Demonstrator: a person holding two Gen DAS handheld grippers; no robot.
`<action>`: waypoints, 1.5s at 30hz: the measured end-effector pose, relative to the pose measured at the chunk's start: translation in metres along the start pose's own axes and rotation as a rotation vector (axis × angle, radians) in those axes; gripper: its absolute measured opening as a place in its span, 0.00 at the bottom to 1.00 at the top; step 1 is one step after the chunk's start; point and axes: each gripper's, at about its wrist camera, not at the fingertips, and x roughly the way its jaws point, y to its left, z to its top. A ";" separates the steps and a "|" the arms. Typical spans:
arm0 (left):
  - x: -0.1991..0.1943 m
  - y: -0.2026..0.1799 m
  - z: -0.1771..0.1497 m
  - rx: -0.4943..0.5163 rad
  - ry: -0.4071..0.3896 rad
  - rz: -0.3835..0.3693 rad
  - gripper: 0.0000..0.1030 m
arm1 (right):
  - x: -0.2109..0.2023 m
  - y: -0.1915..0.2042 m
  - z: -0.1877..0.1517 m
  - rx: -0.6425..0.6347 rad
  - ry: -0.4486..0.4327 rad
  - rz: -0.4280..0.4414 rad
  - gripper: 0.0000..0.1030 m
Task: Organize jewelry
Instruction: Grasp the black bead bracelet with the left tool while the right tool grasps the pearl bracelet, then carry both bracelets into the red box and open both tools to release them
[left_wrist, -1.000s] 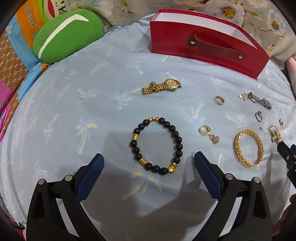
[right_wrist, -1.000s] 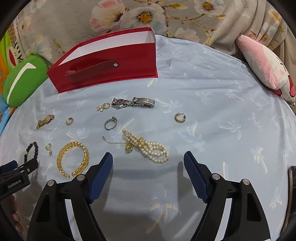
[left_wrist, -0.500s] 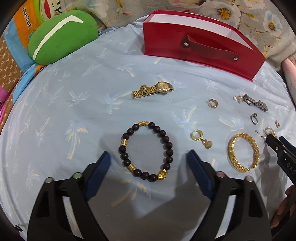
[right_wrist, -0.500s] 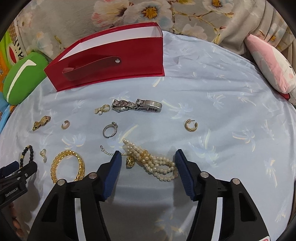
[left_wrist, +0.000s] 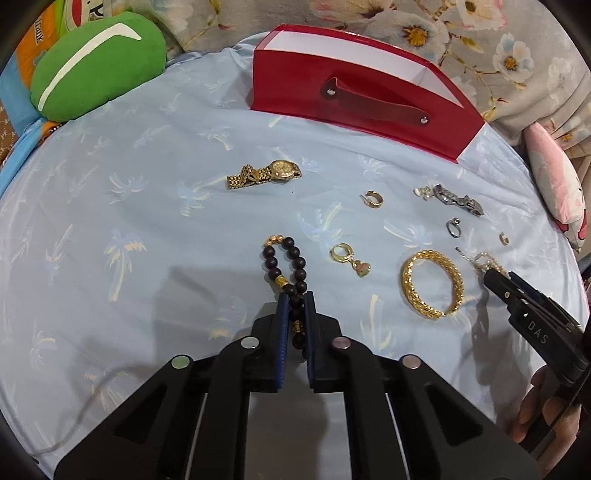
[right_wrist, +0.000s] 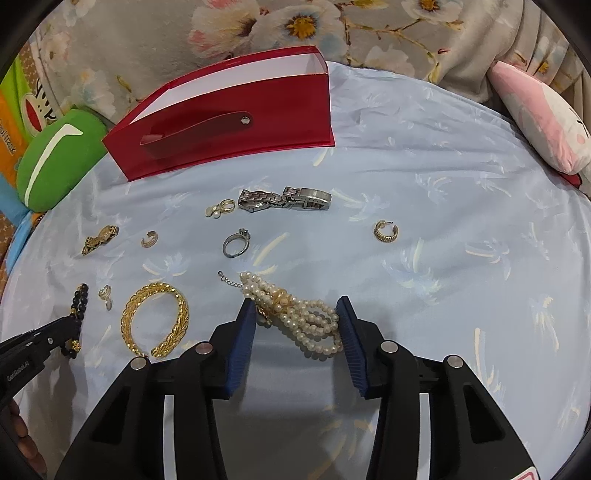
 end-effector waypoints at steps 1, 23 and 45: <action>-0.003 0.000 -0.001 0.001 -0.007 -0.006 0.07 | -0.002 0.000 -0.001 0.004 -0.002 0.001 0.42; -0.060 0.006 -0.011 0.028 -0.097 -0.071 0.07 | -0.064 0.005 -0.022 0.026 -0.066 0.028 0.42; -0.115 -0.019 0.155 0.175 -0.430 0.028 0.07 | -0.080 0.022 0.151 -0.071 -0.321 0.066 0.42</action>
